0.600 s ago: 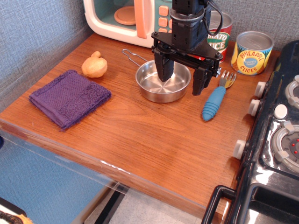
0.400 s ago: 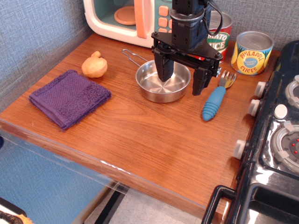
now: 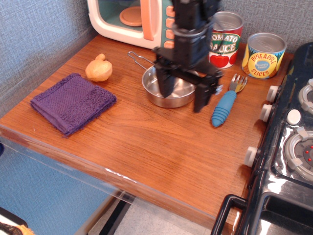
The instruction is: Move the purple towel to the front right of the table
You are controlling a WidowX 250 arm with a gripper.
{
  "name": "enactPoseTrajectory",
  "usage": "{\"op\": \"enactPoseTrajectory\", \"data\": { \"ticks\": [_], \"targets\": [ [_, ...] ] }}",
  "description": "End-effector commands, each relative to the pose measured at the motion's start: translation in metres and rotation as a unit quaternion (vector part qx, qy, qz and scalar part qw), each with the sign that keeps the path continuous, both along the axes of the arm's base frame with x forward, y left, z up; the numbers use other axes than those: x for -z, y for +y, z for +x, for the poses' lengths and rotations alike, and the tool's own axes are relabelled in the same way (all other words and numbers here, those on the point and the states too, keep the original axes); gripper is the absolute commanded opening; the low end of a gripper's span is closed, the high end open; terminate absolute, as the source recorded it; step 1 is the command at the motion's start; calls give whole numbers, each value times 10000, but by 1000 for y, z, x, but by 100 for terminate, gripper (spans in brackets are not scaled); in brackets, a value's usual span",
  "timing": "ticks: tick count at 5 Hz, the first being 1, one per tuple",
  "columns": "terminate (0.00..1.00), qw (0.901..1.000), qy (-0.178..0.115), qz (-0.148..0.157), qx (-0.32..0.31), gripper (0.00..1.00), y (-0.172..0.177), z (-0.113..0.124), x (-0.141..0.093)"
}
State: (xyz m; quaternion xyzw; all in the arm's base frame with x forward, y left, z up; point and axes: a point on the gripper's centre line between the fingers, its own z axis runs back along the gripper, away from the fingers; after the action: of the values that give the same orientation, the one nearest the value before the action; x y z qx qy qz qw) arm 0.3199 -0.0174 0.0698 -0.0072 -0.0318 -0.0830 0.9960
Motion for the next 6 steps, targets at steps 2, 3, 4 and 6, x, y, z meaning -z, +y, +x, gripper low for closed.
{"op": "enactPoseTrajectory", "data": {
  "ticks": [2,3,4,6],
  "targets": [
    [0,9966,-615,-295,456,100,120,-33,-6],
    [0,9964,-597,-135,580,100,166,-36,8],
    [0,9959,-683,-42,598,100,187,-39,12],
    [0,9964,-616,151,560,100,182,-29,20]
  ]
}}
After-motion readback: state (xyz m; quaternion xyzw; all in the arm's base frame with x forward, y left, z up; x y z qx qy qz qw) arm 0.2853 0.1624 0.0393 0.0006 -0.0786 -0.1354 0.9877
